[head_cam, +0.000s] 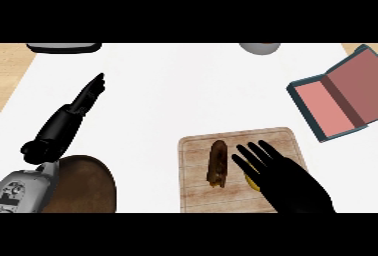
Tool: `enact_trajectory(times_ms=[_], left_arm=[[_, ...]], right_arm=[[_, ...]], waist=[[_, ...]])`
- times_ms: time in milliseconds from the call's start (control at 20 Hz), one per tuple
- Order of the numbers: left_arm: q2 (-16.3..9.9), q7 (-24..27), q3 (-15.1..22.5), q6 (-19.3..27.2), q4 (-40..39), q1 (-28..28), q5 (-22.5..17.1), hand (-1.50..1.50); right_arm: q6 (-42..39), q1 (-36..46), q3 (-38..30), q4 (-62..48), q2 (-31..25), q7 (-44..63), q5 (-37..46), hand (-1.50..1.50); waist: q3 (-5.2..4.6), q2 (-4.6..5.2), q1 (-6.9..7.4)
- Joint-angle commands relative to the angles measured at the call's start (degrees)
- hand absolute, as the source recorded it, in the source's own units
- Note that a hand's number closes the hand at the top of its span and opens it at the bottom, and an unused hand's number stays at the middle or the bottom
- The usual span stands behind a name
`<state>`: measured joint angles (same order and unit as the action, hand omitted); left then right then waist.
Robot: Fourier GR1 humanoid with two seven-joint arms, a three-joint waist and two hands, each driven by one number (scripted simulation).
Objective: Pick the lemon from the cutting board and place it in the cardboard box
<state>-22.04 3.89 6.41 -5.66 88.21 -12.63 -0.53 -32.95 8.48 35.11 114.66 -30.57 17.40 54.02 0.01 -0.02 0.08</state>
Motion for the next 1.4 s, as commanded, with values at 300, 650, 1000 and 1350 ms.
enact_trajectory(times_ms=[300,650,1000,1350], left_arm=[[2.91,1.38,-2.13,-2.48,2.14,3.80,3.24,0.00],[4.04,1.72,-5.12,-5.52,-1.13,1.18,4.20,0.00],[7.52,-2.60,-3.60,-3.20,4.18,1.74,7.14,0.00],[8.99,-1.55,-4.11,-5.03,3.61,2.25,8.02,0.00]], right_arm=[[1.87,-0.33,-3.11,-6.77,2.87,-9.14,5.59,-1.50],[0.53,-0.64,-6.08,-10.39,5.85,-11.94,8.57,-1.50],[2.01,-0.16,-3.99,-14.55,11.73,-8.36,15.16,-1.50],[9.12,-2.41,-7.47,-22.84,8.72,-19.11,15.97,-1.50]], waist=[[-0.01,0.00,0.05],[-0.01,0.00,-0.10],[-0.01,-0.02,0.10],[0.00,0.01,0.01]])
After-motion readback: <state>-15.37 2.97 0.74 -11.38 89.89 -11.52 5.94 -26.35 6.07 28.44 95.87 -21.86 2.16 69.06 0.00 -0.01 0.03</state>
